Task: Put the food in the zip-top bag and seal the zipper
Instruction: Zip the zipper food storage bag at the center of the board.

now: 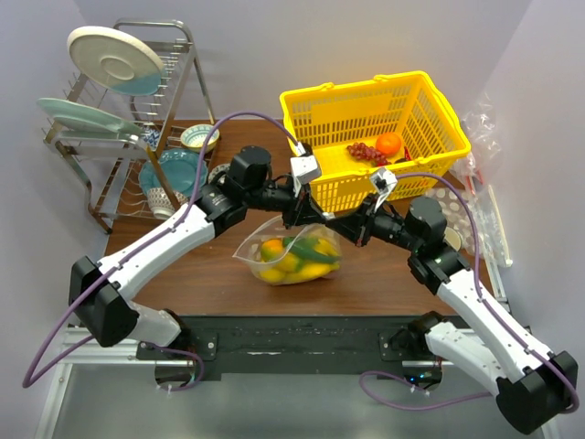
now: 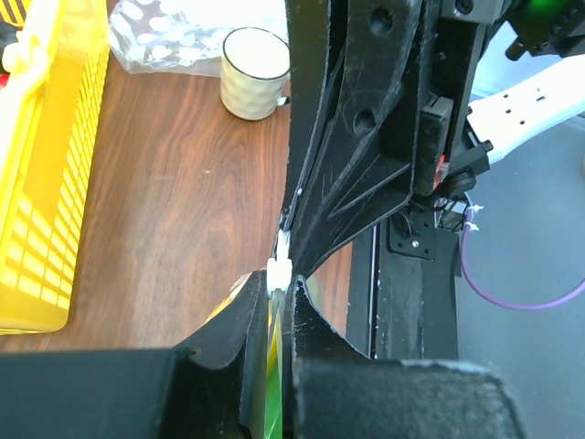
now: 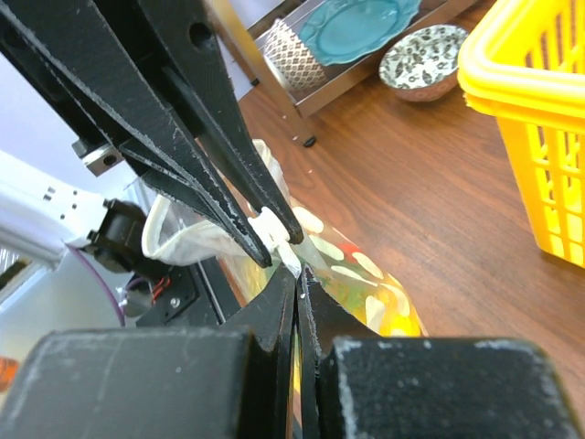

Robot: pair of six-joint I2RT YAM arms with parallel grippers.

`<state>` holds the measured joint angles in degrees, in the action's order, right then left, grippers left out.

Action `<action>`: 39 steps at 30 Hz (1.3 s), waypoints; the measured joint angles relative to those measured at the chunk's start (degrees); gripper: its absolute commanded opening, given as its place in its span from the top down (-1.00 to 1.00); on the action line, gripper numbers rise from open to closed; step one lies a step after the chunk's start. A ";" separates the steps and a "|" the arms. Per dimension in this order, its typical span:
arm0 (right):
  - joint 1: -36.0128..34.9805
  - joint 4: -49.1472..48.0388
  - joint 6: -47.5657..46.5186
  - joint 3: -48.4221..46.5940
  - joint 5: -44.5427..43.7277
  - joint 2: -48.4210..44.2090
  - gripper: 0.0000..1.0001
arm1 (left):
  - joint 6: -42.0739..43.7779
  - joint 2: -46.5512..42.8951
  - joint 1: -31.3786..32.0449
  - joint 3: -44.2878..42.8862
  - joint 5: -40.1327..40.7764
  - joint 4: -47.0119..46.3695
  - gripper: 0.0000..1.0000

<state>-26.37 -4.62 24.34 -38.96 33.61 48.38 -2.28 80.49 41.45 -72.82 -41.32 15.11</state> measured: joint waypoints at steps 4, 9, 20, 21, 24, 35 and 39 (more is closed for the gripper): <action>-0.28 0.87 0.61 0.07 -2.86 -1.20 1.00 | 0.04 -0.37 0.04 0.46 0.66 -0.55 1.00; -0.37 1.36 1.36 0.11 -5.53 -2.78 1.00 | 0.04 -0.63 0.22 0.52 1.25 -0.96 1.00; -0.70 3.32 1.84 -0.33 -10.60 -2.78 1.00 | 0.57 -0.79 0.22 0.39 3.28 0.48 1.00; -0.76 4.35 1.90 -0.66 -12.33 -3.23 1.00 | 0.61 -0.79 0.22 0.39 3.56 0.46 1.00; -0.92 8.02 2.08 -2.12 -20.81 -4.79 1.00 | 0.63 -1.01 0.20 0.42 4.57 0.76 1.00; -0.96 15.32 3.43 -2.73 -51.95 -10.19 1.00 | 0.68 -2.54 0.13 1.49 6.51 1.99 1.00; -0.96 17.59 4.90 -2.73 -61.88 -10.60 1.00 | 0.68 -2.95 0.13 1.88 6.67 2.36 1.00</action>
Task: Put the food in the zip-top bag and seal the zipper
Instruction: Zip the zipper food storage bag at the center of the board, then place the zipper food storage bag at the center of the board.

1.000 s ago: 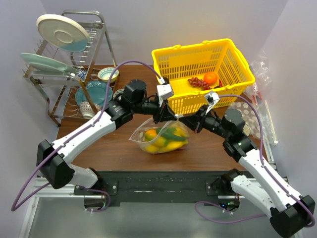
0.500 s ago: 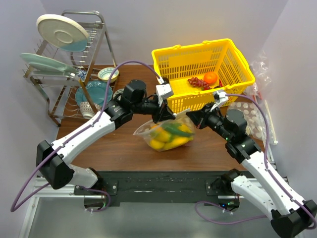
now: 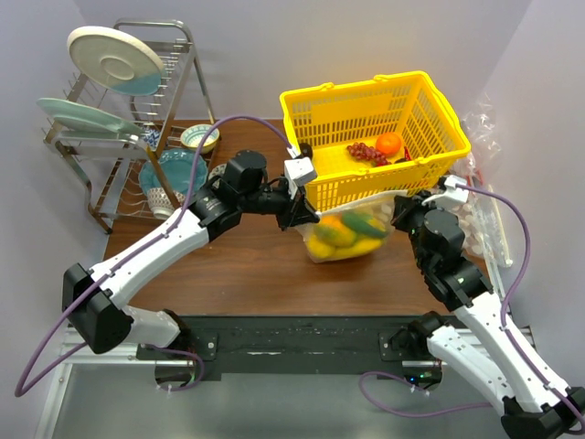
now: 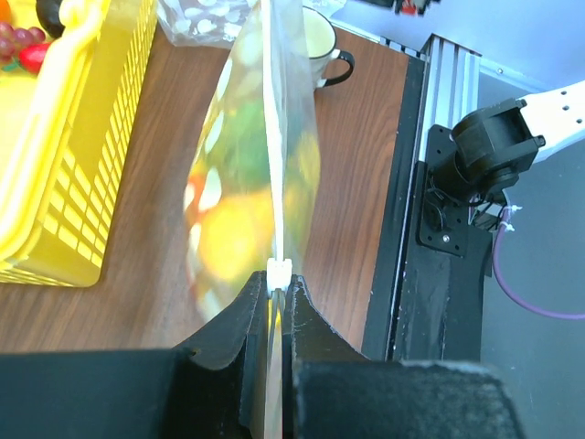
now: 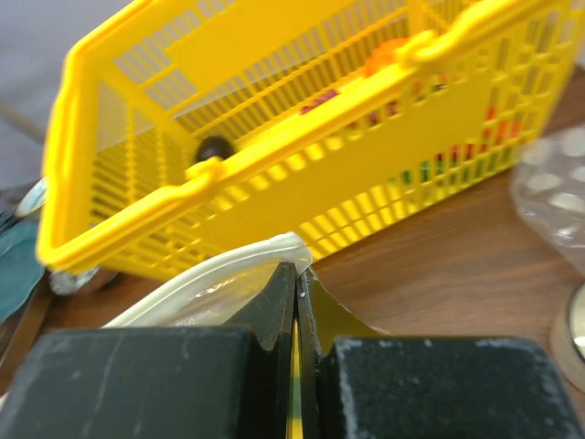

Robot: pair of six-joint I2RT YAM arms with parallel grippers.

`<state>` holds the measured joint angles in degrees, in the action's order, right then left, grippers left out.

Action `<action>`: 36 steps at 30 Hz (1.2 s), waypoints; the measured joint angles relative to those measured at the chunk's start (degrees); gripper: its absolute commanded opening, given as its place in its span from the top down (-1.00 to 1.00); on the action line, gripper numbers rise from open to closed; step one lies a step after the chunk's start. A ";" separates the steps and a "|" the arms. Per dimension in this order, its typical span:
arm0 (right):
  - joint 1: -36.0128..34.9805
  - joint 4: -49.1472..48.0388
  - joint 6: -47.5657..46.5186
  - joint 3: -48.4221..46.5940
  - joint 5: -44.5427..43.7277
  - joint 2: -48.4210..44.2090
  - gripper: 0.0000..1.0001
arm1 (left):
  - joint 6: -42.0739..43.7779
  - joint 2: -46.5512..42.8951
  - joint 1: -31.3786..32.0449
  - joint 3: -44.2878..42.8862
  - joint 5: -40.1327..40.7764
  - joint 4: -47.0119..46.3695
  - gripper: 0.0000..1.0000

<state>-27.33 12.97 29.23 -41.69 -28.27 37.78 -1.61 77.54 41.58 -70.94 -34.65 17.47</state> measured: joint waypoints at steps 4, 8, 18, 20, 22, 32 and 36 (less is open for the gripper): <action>0.02 1.40 0.90 0.00 -6.27 0.07 1.00 | 0.00 -0.20 0.00 0.57 0.04 0.46 1.00; 0.09 2.58 1.51 0.00 -9.92 0.07 1.00 | 0.00 -0.31 0.00 0.68 0.26 0.68 1.00; 0.11 4.35 2.93 0.00 -14.75 0.15 1.00 | -0.04 -0.57 0.02 1.20 2.10 1.33 1.00; 0.20 4.33 2.71 0.00 -14.43 0.35 1.00 | -0.09 -0.59 0.00 1.22 2.95 1.53 1.00; 0.44 3.80 1.36 0.04 -12.57 0.61 1.00 | -0.24 -0.63 0.00 1.31 4.55 1.60 1.00; 1.99 1.49 -5.70 -0.96 2.75 10.78 1.00 | -2.86 -1.07 -3.32 1.40 19.85 6.25 1.00; 1.95 0.72 -6.47 -1.38 6.23 12.44 0.98 | -3.91 -1.07 -4.11 1.31 24.50 6.78 1.00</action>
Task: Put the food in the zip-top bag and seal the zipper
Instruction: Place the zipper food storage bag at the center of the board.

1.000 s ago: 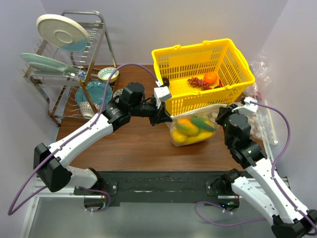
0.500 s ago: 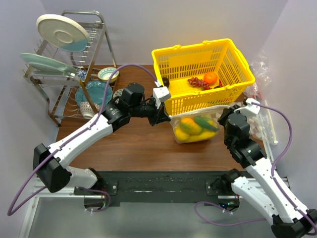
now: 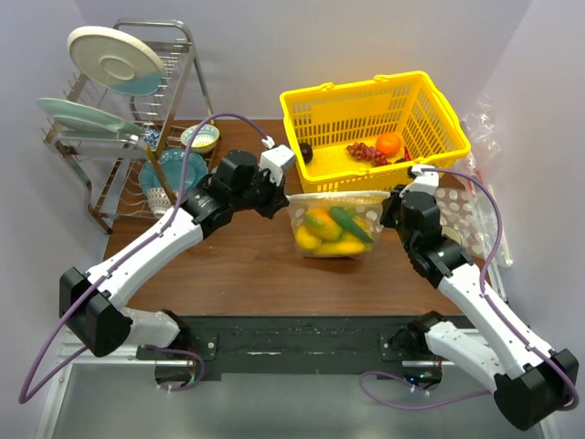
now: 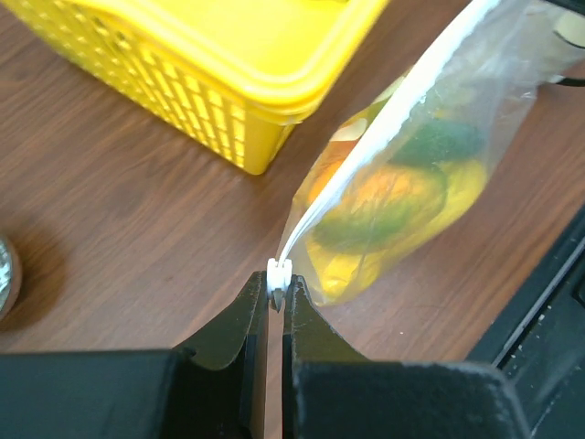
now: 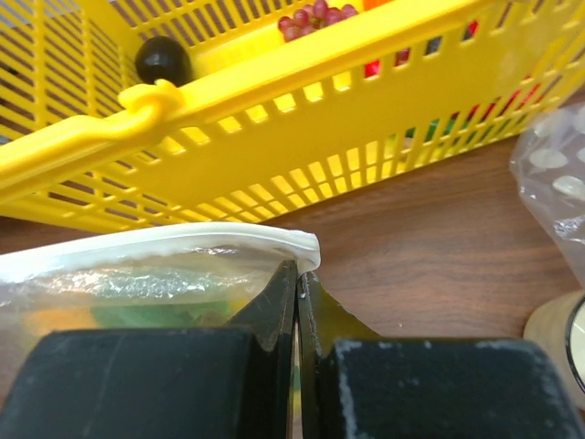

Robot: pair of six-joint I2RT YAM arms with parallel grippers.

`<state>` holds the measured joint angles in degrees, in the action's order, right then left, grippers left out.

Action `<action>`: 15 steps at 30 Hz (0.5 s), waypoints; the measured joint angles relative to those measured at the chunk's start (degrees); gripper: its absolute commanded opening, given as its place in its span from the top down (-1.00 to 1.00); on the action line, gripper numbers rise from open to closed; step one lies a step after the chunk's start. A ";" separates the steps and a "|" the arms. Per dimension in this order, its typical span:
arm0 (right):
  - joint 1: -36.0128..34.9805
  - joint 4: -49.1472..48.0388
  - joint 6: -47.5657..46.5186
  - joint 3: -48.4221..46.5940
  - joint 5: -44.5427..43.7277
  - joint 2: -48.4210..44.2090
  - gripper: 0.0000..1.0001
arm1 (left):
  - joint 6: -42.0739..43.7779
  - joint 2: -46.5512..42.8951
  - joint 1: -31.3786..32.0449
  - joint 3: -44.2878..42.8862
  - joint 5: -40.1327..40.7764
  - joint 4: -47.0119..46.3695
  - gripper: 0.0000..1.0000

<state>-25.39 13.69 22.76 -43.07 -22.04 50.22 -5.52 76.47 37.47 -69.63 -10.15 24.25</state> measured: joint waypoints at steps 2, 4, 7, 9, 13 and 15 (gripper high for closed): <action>0.02 -0.81 -0.52 -0.28 0.87 0.26 0.91 | -0.39 0.00 -0.02 0.00 1.53 0.22 1.00; 0.02 -1.29 -1.18 -1.09 1.84 1.03 0.69 | -0.92 0.02 -0.09 0.00 3.15 0.37 0.98; 0.07 -1.27 -2.10 -2.99 2.64 2.99 0.32 | -1.27 0.09 -0.35 -0.09 4.83 0.70 0.25; 0.07 -1.31 -2.67 -4.31 3.26 4.20 0.07 | -1.09 0.35 -0.46 -0.35 5.73 0.72 -0.13; 0.07 -0.63 -3.80 -6.12 3.74 4.52 -0.37 | -2.36 0.55 -0.66 -0.59 6.54 0.72 -0.47; 0.07 0.13 -4.26 -7.41 3.80 4.37 -0.54 | -2.60 0.55 -0.70 -0.66 6.60 0.70 -0.52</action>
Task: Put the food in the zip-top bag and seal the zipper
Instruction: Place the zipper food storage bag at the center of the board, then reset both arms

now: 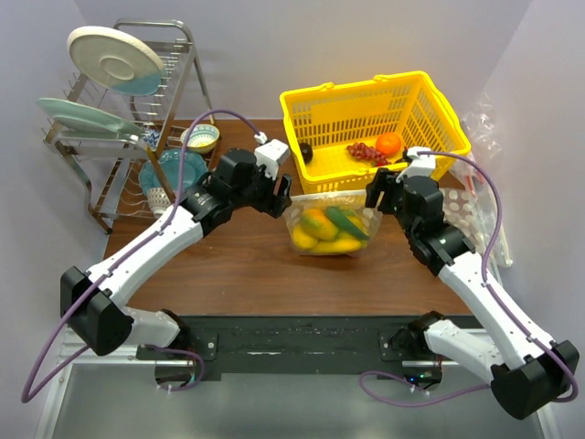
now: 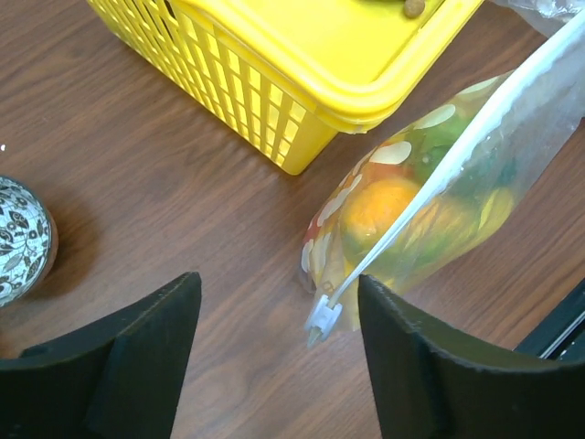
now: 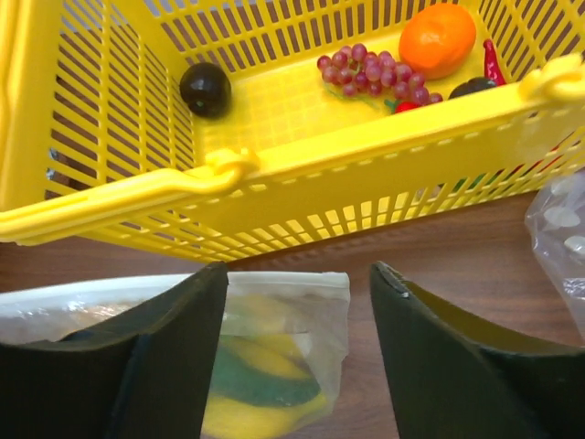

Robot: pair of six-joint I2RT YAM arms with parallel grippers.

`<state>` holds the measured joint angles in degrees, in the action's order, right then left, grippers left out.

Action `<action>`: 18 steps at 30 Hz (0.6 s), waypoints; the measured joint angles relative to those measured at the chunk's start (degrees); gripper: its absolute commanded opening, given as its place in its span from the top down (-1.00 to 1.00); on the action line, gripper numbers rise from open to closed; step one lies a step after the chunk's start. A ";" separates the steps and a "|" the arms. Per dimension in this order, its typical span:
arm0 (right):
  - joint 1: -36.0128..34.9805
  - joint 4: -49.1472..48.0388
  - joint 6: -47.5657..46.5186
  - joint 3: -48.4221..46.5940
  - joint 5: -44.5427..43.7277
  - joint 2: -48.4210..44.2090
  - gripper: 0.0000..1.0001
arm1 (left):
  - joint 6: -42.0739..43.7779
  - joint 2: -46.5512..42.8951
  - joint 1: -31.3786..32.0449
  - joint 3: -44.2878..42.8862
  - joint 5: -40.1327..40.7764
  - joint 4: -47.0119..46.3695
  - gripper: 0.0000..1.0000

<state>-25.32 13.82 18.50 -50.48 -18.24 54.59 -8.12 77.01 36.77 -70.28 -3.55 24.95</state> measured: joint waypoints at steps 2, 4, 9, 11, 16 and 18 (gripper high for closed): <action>0.00 1.05 -0.17 -1.66 -0.02 -0.44 -0.71 | -0.17 -0.20 0.00 0.00 -0.02 0.00 -0.60; 0.00 2.10 -0.26 -3.19 -0.02 -1.18 -0.80 | -0.33 -0.74 0.00 0.00 0.00 -0.02 -0.70; 0.00 4.83 0.00 -6.86 -0.13 -3.82 -0.95 | -1.38 -5.38 0.00 0.37 0.39 -0.94 -0.92; 0.00 5.88 0.17 -7.48 -0.24 -5.18 -0.96 | -2.03 -8.74 -0.02 1.66 1.07 -2.62 -0.95; 0.00 6.82 1.33 -7.52 -0.15 -9.27 -0.98 | -3.76 -17.16 -0.02 6.95 4.15 -7.48 -0.96; 0.00 6.91 1.90 -7.52 0.55 -11.15 -0.97 | -4.57 -20.68 -0.04 10.95 5.66 -10.97 -0.96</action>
<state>-25.32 20.73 20.40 -58.00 -17.69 43.44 -12.69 56.34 36.73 -59.33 2.11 13.98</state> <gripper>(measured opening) 0.986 0.982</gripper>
